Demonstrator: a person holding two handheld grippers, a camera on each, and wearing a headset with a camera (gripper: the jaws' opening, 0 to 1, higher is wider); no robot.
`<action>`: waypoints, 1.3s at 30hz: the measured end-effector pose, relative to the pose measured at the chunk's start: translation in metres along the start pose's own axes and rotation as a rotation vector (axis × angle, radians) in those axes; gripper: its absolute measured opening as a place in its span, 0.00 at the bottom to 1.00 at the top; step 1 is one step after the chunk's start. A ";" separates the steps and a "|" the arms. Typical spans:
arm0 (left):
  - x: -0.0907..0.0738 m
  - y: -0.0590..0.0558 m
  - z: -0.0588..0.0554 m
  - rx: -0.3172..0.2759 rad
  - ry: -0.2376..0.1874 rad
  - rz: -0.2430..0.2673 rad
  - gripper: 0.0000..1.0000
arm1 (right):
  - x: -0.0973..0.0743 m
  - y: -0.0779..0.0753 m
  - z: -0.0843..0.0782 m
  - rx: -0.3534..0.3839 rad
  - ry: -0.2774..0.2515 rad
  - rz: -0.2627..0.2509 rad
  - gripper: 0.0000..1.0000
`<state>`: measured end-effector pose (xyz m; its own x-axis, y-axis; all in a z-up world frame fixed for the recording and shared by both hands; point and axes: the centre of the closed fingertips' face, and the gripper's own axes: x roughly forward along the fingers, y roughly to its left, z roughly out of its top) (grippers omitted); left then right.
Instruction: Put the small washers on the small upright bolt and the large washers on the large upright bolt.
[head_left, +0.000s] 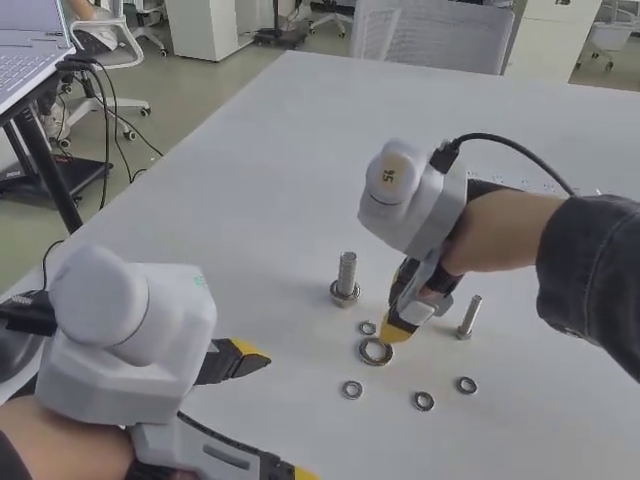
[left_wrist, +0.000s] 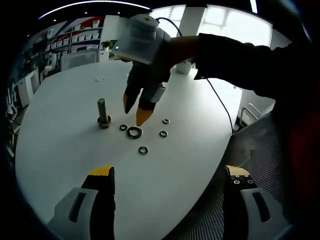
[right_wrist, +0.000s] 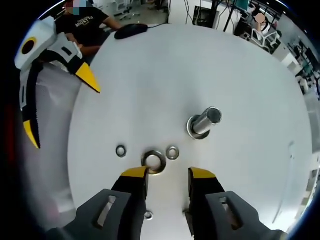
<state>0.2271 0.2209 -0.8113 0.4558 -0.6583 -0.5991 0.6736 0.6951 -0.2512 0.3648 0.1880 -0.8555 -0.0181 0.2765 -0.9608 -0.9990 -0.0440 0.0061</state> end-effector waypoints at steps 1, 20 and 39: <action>0.000 0.000 0.000 -0.001 0.000 0.000 0.89 | 0.001 0.002 0.000 -0.001 0.000 0.002 0.33; 0.000 0.004 0.005 0.002 -0.020 0.023 0.89 | 0.009 0.018 -0.010 0.017 0.003 0.025 0.33; -0.007 0.011 0.014 -0.015 -0.074 0.051 0.89 | 0.019 0.021 -0.004 0.018 0.019 0.018 0.32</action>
<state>0.2390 0.2294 -0.7992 0.5311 -0.6409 -0.5542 0.6399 0.7321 -0.2334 0.3437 0.1888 -0.8751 -0.0354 0.2571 -0.9657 -0.9991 -0.0316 0.0282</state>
